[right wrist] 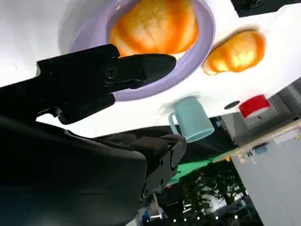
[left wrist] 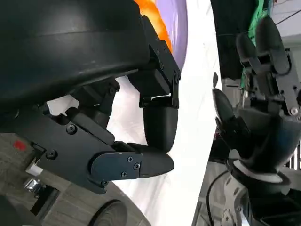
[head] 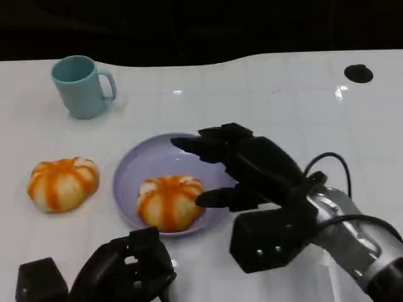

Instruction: Grasp the bread from the table and place it into the plate.

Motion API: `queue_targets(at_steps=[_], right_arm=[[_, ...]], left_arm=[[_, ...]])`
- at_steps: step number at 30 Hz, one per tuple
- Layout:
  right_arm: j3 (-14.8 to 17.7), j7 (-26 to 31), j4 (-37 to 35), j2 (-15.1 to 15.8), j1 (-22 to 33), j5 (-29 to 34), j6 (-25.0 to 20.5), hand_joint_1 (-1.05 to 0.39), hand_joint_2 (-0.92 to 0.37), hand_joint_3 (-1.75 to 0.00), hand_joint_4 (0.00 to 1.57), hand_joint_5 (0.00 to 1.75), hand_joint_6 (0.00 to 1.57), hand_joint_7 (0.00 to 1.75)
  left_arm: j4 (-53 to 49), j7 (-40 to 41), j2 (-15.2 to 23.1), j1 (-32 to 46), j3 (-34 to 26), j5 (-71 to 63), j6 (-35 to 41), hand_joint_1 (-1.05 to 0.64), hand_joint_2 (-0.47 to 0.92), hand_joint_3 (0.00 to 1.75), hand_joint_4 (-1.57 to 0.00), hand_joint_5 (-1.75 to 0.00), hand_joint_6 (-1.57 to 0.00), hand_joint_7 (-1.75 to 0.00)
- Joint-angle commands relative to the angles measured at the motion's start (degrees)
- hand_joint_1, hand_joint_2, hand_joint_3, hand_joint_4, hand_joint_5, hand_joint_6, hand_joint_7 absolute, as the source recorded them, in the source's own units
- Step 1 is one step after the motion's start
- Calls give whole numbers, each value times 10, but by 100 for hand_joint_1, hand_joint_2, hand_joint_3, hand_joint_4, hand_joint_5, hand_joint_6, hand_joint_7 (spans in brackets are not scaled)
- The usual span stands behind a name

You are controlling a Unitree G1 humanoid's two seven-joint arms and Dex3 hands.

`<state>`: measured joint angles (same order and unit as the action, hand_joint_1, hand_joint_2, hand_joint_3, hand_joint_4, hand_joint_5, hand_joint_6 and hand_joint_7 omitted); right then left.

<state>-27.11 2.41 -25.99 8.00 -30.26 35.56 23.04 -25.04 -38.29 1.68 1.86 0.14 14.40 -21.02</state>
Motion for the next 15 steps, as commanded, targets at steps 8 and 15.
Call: queue_targets(at_steps=[8,15], right_arm=[[54,102,36,68,81,-4,118,-41,-92,-7,25,61,50,9],[93,137,50,88,127,-19,169,-18,-91,-7,52,86,74,19]], left_arm=[[-6,4,5,-4,-4,1,-4,-54,64,69,-78,-175,-76,-142],[-4,7,5,-5,-1,-5,-6,-54,63,70,-79,-175,-75,-143]])
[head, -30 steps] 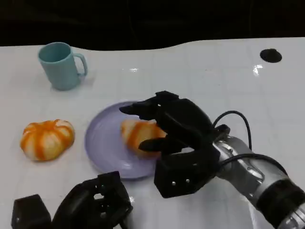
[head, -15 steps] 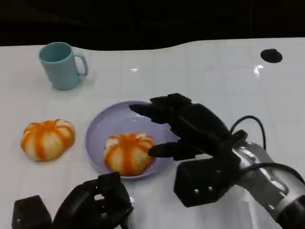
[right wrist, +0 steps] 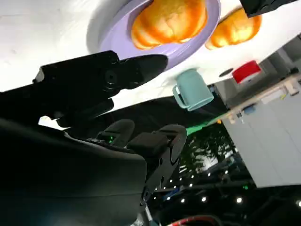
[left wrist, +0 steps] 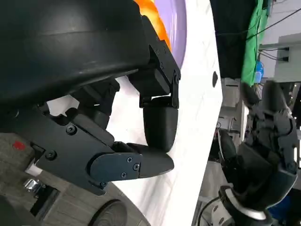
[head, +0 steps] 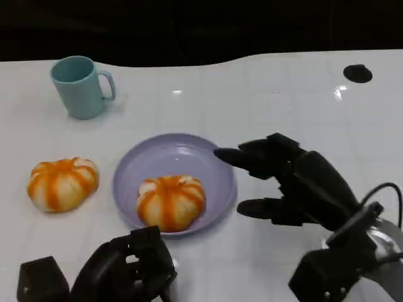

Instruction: Grasp the bread from the table and place it into the plate.

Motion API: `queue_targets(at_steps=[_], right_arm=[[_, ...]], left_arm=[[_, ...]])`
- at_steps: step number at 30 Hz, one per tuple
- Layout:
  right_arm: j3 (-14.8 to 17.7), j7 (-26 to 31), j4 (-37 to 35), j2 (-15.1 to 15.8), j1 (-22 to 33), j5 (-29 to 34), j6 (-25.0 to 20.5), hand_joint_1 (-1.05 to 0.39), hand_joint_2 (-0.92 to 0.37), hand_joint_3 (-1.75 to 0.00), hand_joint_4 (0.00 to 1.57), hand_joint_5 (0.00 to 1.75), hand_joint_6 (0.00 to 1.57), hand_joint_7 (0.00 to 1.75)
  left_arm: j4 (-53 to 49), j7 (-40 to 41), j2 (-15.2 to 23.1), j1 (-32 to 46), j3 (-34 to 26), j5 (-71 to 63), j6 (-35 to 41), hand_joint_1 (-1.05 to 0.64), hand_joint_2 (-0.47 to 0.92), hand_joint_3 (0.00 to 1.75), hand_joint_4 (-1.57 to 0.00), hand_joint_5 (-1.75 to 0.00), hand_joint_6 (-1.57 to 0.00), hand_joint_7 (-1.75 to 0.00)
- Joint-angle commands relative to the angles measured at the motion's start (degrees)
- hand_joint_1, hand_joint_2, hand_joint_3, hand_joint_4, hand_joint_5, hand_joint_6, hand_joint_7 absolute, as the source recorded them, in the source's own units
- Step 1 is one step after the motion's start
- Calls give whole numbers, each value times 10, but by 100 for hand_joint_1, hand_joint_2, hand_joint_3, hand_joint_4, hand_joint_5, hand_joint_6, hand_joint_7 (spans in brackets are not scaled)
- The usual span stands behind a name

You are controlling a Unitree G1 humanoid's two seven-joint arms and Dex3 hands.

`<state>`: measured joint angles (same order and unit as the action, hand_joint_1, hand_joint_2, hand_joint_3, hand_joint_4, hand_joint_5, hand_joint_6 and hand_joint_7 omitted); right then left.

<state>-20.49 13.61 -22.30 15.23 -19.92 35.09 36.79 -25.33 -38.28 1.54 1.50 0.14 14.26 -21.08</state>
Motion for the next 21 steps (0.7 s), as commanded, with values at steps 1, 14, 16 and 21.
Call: queue_targets(at_steps=[1,14,16,21], right_arm=[[35,31,14,19,32,-19,42,-16,-91,-8,59,97,81,21],[93,54,20,54,118,-25,95,-10,-43,-121,89,173,85,125],[100,51,34,53,135,-25,83,-13,-41,-126,90,174,85,129],[109,22,88,52,180,-30,40,-19,-37,-128,87,175,81,132]], left_arm=[[-2,7,7,-2,-1,-5,-7,-53,63,70,-80,-175,-75,-143],[-7,-2,3,-5,0,0,-7,-52,64,69,-79,-175,-76,-142],[-4,0,3,-4,1,-1,-5,-51,64,69,-79,-175,-75,-142],[-2,4,3,-4,2,-4,-7,-51,65,68,-79,-175,-75,-142]])
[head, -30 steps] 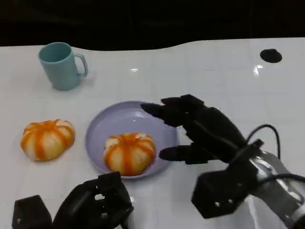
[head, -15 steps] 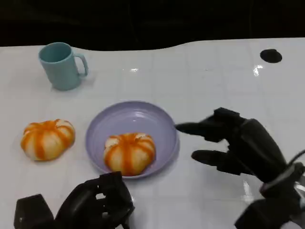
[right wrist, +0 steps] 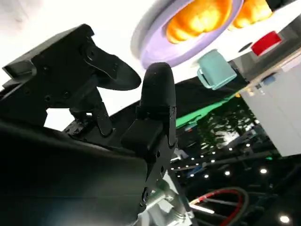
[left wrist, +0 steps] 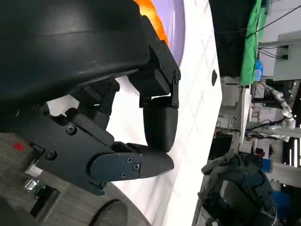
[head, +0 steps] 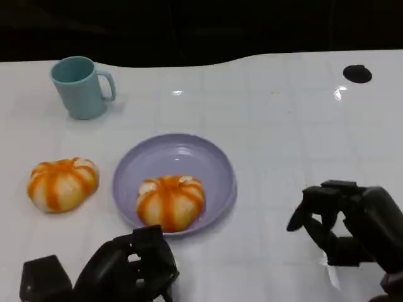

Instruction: Grasp the bread from the table and place it into the plate.

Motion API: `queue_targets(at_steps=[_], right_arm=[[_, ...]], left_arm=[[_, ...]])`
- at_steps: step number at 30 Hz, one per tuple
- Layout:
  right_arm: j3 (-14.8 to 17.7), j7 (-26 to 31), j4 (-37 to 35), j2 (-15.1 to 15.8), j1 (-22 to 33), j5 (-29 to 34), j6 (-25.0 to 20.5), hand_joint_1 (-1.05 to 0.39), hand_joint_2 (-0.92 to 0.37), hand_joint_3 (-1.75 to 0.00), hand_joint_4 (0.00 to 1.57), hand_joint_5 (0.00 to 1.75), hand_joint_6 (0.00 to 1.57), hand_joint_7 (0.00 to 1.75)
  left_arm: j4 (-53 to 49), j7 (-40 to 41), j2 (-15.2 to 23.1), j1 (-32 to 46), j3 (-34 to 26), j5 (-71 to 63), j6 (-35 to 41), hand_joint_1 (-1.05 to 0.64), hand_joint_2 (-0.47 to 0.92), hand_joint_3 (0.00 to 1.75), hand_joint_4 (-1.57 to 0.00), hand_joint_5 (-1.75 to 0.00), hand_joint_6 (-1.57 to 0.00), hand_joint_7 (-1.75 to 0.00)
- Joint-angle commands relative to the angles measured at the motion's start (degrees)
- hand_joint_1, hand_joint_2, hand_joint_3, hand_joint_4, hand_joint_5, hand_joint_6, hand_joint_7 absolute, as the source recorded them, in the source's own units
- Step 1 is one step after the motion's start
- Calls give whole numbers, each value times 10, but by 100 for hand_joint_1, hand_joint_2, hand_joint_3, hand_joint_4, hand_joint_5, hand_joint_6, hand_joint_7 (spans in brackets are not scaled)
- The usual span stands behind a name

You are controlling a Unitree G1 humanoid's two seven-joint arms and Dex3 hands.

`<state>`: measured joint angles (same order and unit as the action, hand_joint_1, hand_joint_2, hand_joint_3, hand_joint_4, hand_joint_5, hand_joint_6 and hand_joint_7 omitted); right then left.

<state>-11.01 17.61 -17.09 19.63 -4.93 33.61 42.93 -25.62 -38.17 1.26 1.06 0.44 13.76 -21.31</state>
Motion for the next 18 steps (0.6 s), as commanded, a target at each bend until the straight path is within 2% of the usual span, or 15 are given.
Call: queue_targets(at_steps=[1,5,10,18], right_arm=[[15,-20,46,8,39,-12,-27,-19,-37,-127,87,175,80,132],[17,-19,64,1,65,-1,-47,-19,-40,-123,87,175,78,134],[13,0,52,-8,73,16,-57,-18,-45,-114,86,175,75,147],[3,47,6,-15,61,43,-39,-18,-45,-116,87,175,72,156]], left_arm=[[1,4,6,0,-1,-1,-8,-51,65,68,-79,-175,-75,-142],[-6,0,7,-3,-2,1,-14,-51,65,68,-78,-175,-75,-142],[-9,-2,9,-4,-4,5,-15,-54,65,66,-79,-175,-76,-141],[0,-4,12,0,-6,10,-3,-53,65,65,-80,-175,-78,-139]])
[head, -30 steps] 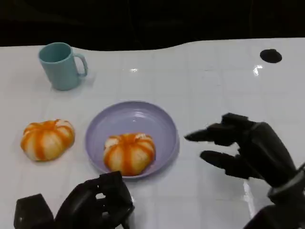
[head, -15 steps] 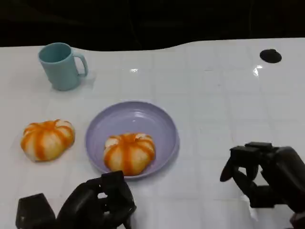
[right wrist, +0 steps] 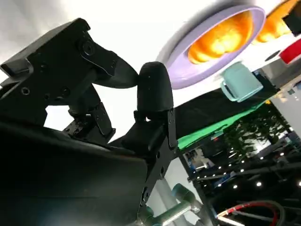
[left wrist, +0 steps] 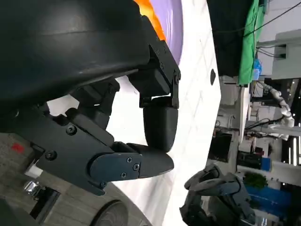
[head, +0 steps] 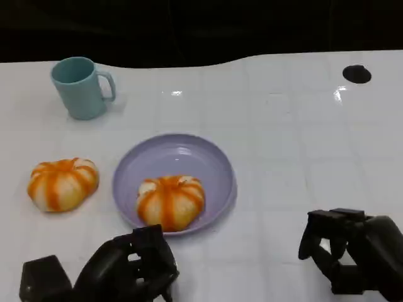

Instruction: Grasp the bread from the table and place it into the plate.

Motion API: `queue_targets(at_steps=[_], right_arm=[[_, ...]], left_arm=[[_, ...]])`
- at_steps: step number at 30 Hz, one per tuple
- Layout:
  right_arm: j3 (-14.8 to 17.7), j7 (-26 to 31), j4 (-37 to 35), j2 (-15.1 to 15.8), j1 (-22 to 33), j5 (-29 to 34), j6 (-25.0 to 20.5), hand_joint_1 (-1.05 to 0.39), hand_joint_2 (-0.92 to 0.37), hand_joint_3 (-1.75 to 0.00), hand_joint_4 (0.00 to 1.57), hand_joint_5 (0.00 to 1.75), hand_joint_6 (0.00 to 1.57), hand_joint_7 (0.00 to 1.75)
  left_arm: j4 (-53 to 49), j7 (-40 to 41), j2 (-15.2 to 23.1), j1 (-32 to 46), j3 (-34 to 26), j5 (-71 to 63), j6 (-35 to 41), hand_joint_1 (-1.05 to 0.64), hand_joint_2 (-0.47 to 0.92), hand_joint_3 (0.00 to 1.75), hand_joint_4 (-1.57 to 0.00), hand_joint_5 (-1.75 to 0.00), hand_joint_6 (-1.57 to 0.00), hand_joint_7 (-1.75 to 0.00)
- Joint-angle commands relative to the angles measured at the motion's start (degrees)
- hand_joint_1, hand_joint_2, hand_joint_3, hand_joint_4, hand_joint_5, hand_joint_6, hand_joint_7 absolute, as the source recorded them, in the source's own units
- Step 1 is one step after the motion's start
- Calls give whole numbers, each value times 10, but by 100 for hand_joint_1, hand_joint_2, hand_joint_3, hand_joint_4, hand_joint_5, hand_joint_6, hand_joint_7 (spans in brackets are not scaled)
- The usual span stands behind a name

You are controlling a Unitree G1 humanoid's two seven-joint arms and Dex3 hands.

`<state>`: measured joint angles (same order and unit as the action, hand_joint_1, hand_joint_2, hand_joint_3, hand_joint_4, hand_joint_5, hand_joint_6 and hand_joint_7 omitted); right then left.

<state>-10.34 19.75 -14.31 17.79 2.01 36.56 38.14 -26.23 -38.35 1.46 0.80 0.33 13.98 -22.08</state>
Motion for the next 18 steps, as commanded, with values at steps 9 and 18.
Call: queue_targets(at_steps=[9,18], right_arm=[[-17,70,-62,9,-27,34,20,-19,-45,-118,88,175,72,158],[-18,75,-69,13,-30,35,25,-18,-44,-119,88,175,71,157]], left_arm=[[-9,-9,10,-4,-9,9,-7,-53,67,63,-80,-175,-78,-139],[2,-8,10,0,-7,10,6,-53,67,62,-80,-175,-77,-139]])
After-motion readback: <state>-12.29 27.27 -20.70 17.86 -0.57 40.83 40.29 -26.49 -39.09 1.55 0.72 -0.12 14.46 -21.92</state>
